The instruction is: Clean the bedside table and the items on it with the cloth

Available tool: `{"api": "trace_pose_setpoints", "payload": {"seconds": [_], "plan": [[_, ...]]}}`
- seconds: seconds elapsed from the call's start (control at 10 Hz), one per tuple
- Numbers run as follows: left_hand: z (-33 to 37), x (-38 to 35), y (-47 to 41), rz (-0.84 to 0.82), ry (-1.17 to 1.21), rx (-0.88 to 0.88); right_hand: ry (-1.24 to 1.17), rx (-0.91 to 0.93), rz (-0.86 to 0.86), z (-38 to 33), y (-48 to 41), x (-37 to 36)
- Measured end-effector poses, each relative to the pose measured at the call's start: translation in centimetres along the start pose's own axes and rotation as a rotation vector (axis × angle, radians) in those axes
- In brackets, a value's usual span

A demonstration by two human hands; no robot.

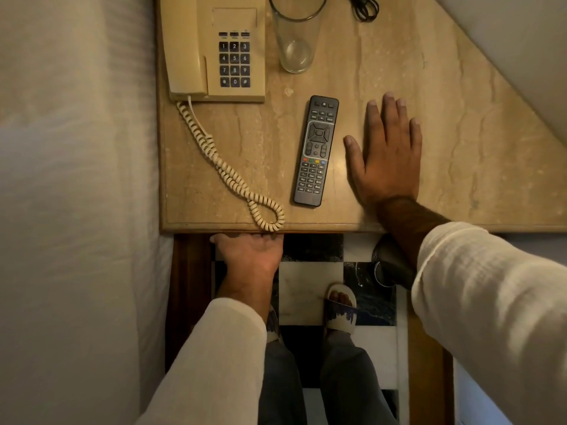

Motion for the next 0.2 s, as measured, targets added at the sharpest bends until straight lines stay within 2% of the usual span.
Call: {"api": "trace_pose_setpoints", "payload": {"seconds": [0.1,0.2], "plan": [[1.3,0.4,1.1,0.133,-0.082,-0.364,-0.03,-0.004,-0.017,-0.1,0.2,0.0],[2.8,-1.1,3.7,0.002,-0.291,-0.928,-0.101,0.003,-0.093,0.2,0.0,0.5]]}}
Point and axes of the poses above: each hand's wrist, its own y-axis away from the middle knuckle, its own x-axis out of the back of the hand, z = x × y, the point moved 2 cm from there along -y, towards the middle knuckle, and after that the axes turned 9 degrees about -x, right-handed, at the moved point
